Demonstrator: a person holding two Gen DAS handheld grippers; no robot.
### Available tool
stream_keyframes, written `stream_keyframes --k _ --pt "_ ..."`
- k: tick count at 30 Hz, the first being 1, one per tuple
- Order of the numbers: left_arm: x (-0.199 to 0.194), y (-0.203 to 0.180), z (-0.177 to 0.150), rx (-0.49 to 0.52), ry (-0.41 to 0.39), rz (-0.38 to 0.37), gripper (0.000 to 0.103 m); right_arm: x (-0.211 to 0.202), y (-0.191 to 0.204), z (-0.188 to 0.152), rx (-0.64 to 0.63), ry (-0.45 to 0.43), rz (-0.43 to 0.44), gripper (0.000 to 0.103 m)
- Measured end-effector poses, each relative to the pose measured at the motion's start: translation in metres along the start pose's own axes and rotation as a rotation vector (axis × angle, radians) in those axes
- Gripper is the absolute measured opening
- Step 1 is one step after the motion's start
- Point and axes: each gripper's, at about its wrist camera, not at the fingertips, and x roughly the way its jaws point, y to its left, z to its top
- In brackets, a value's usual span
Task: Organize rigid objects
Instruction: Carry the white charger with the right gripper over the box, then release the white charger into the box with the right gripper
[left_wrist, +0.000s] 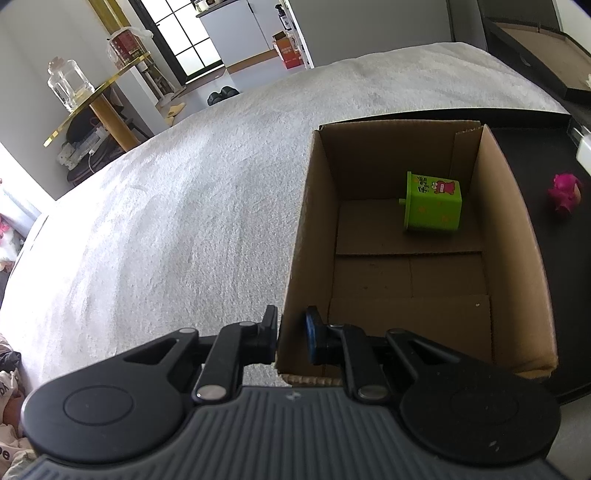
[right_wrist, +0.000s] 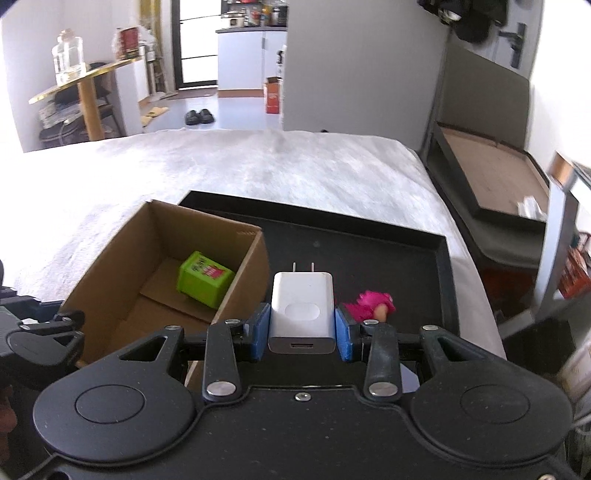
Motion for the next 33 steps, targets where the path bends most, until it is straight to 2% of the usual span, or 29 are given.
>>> stream_keyframes --k 14,25,26,29,33 --pt "-0.003 0.009 0.001 -0.039 -0.003 -0.047 0.013 0.007 0.037 0.019 -0.155 -0.024 0.062 0.036" --pt "-0.003 0.015 0.001 -0.067 0.001 -0.072 0.011 0.007 0.051 0.033 -0.213 -0.06 0.11 0.037" --pt "-0.003 0.015 0.001 -0.067 0.001 -0.073 0.011 0.007 0.052 0.034 -0.217 -0.056 0.112 0.038" --pt "-0.004 0.014 0.001 -0.066 -0.002 -0.071 0.011 0.005 0.052 0.034 -0.216 -0.06 0.106 0.049" --pt "-0.005 0.012 0.001 -0.059 -0.005 -0.069 0.01 0.006 0.044 0.027 -0.182 -0.035 0.097 0.051"
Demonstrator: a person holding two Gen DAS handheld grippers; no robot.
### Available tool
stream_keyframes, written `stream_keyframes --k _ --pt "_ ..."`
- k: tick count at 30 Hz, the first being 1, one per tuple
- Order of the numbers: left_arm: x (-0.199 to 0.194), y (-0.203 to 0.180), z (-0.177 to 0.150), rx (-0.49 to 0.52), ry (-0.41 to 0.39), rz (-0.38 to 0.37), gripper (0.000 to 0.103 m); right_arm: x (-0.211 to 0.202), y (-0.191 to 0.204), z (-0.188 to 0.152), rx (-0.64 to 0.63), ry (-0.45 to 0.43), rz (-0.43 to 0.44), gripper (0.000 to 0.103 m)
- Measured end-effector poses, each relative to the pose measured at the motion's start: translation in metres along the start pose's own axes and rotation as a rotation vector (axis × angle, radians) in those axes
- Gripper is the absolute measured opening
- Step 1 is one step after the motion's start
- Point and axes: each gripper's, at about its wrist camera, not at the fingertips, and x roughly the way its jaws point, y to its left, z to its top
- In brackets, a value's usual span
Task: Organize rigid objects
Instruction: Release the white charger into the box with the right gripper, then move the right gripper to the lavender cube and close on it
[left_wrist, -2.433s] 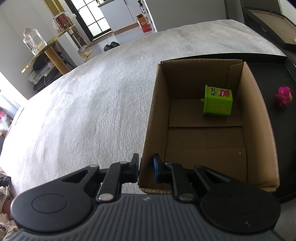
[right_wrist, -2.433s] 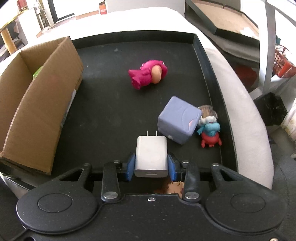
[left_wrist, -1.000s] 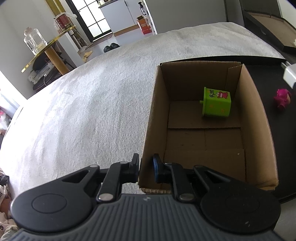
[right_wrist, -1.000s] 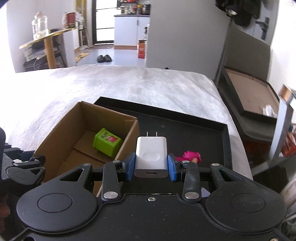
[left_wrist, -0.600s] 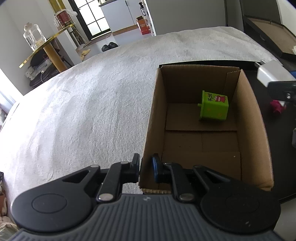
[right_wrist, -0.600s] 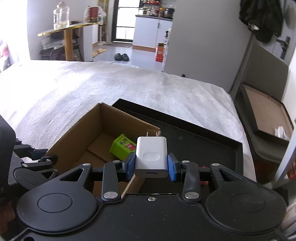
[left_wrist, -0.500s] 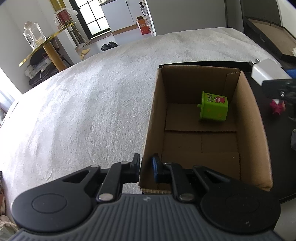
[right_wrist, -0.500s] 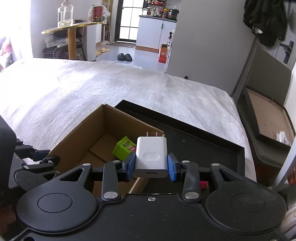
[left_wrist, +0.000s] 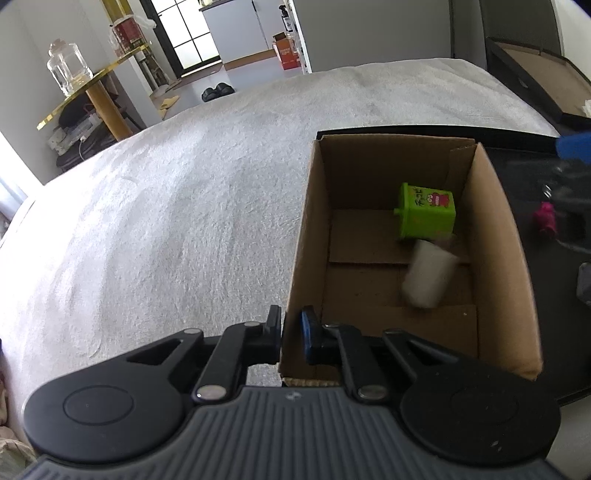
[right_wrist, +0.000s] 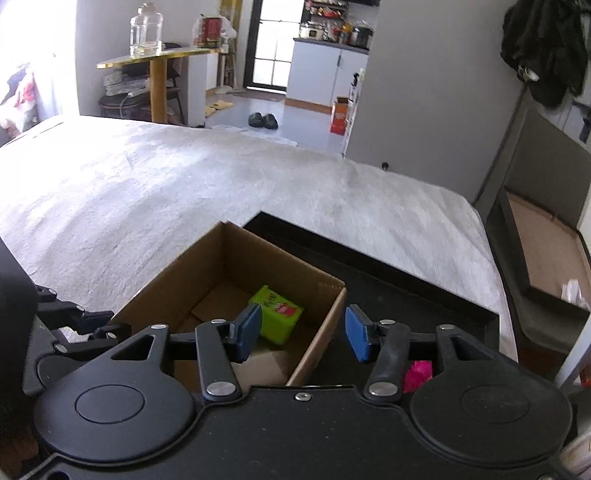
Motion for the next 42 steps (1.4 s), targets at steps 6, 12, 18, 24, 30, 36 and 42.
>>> stream_keyframes --k 6,12,18,24,30,36,42 --pt "-0.001 -0.003 0.002 0.009 -0.003 0.014 0.01 -0.004 -0.015 -0.02 0.062 0.031 -0.008 0.051" --pt "-0.002 -0.007 0.0 0.019 -0.007 0.023 0.01 -0.009 -0.033 -0.042 0.133 0.057 -0.032 0.056" --pt "-0.003 -0.009 0.0 0.031 -0.008 0.04 0.01 -0.013 -0.052 -0.062 0.201 0.076 -0.05 0.056" --pt "-0.004 -0.013 0.002 0.041 -0.005 0.059 0.01 -0.016 -0.066 -0.077 0.251 0.083 -0.062 0.06" --pt "-0.003 -0.016 0.001 0.05 -0.005 0.078 0.01 -0.016 -0.078 -0.091 0.292 0.088 -0.068 0.061" --pt "-0.004 -0.02 0.001 0.056 -0.001 0.096 0.01 -0.016 -0.092 -0.105 0.334 0.095 -0.08 0.061" --pt "-0.003 -0.022 0.001 0.061 -0.001 0.109 0.011 -0.011 -0.105 -0.118 0.372 0.11 -0.113 0.061"
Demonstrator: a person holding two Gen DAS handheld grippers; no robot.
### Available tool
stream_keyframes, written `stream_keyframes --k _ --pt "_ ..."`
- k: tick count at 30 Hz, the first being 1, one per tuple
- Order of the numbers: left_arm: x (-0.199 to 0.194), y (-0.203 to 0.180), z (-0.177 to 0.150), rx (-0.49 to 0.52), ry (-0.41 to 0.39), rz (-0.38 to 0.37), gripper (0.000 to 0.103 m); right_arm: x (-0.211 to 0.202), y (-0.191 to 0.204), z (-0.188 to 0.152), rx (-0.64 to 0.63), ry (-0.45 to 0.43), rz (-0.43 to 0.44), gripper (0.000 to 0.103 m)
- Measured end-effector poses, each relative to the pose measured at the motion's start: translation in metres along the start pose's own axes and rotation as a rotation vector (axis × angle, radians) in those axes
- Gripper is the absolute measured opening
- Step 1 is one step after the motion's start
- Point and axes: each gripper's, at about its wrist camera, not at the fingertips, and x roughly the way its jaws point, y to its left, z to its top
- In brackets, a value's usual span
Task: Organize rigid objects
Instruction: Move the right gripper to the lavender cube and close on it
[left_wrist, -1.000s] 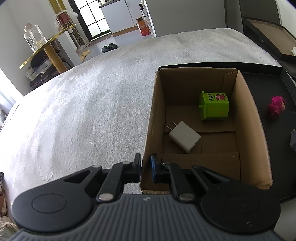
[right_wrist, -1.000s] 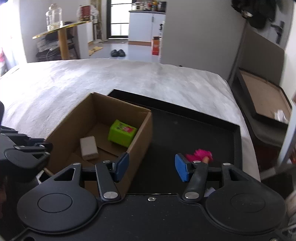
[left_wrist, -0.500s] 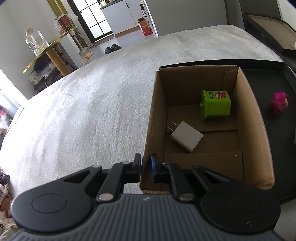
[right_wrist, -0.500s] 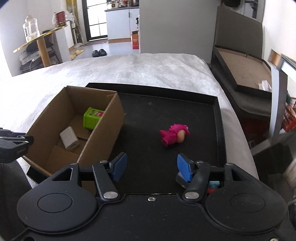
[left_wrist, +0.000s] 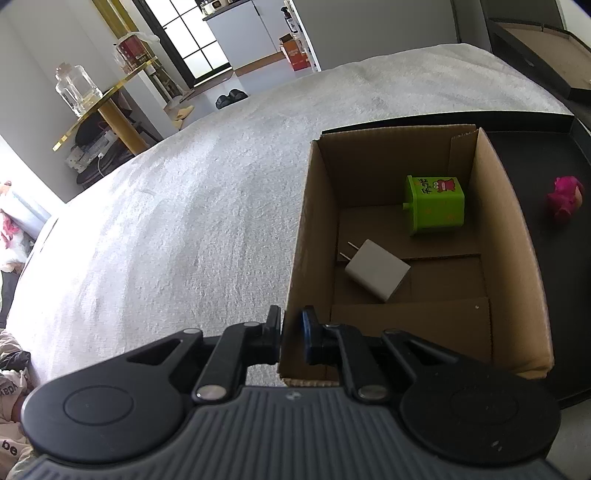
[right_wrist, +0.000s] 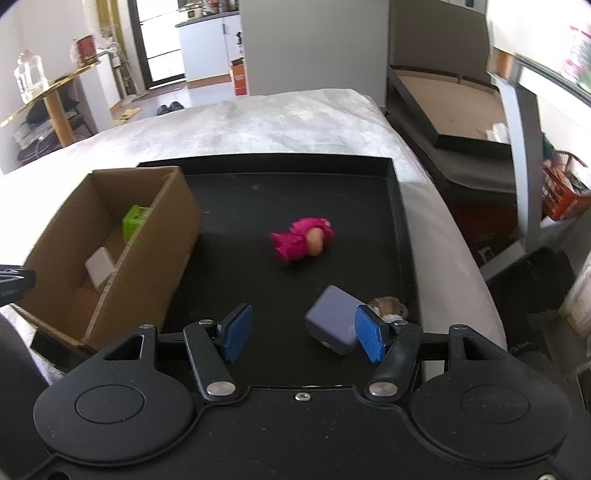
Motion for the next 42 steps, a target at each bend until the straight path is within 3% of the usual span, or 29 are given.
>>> stream_keyframes --k 11,26,34,42 --pt "0.0 -0.002 0.0 0.006 0.007 0.009 0.011 0.023 -0.015 -0.005 0.07 0.034 -0.025 0.061" --pt "0.0 -0.002 0.0 0.008 0.01 0.009 0.011 0.065 -0.011 -0.004 0.064 0.11 -0.079 0.061" --pt "0.0 -0.001 0.0 0.01 0.009 0.011 0.011 0.067 -0.01 -0.006 0.066 0.12 -0.112 0.056" --pt "0.0 -0.001 -0.001 0.013 0.007 0.014 0.011 0.072 0.002 0.0 0.04 0.125 -0.147 0.058"
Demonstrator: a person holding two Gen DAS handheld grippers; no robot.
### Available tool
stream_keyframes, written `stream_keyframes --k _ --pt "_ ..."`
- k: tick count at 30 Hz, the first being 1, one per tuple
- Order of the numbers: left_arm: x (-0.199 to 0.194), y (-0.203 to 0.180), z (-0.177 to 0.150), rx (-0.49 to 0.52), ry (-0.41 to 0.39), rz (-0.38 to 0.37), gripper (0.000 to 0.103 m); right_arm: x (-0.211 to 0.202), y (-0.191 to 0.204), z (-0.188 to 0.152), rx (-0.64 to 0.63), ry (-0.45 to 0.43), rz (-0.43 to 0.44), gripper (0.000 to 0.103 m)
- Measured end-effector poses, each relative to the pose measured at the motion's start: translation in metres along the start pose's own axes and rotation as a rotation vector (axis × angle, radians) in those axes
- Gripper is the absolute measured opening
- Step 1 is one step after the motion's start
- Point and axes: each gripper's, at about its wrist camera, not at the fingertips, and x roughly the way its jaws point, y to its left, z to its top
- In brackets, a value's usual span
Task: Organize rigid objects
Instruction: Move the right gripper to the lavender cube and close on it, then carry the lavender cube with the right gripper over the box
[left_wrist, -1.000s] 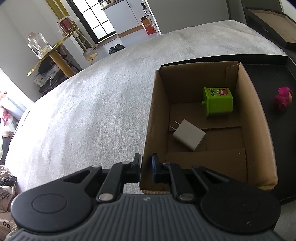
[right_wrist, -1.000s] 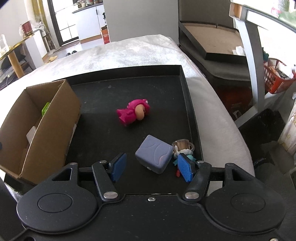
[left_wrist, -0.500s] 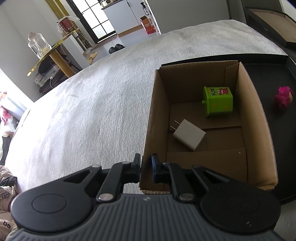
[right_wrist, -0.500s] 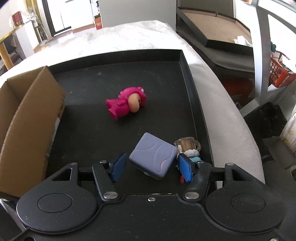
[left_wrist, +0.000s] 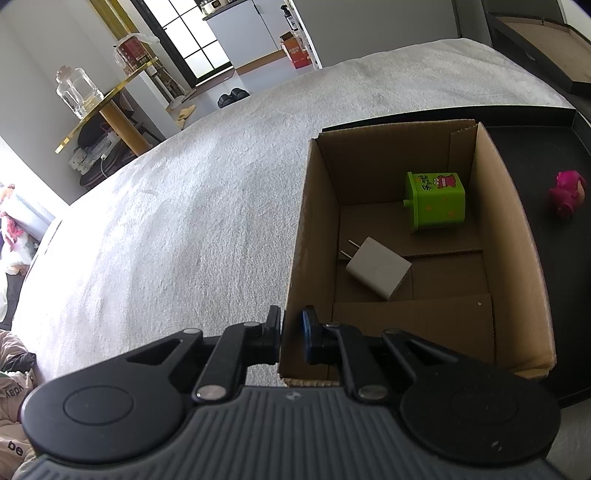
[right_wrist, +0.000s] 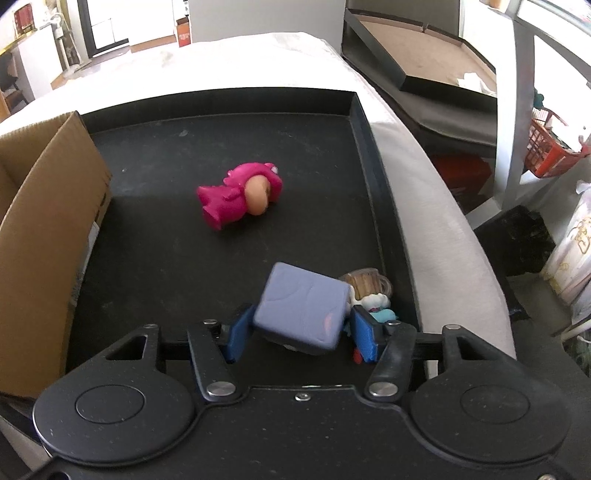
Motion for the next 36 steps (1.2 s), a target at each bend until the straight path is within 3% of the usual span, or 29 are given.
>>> stream_keyframes --k 3,5,18,36 --pt "0.0 0.0 0.0 -0.002 0.001 0.001 0.011 0.002 0.0 0.003 0.002 -0.011 -0.01 0.055" --pt "0.0 0.0 0.0 -0.003 0.001 0.001 0.011 0.004 -0.001 0.004 0.005 -0.006 -0.018 0.045" --pt "-0.001 -0.001 0.0 -0.01 0.001 -0.005 0.011 -0.012 0.004 0.0 -0.042 -0.017 0.009 0.044" --pt "0.0 0.007 0.0 -0.037 -0.003 -0.04 0.01 -0.07 0.034 0.031 -0.149 -0.19 0.091 0.044"
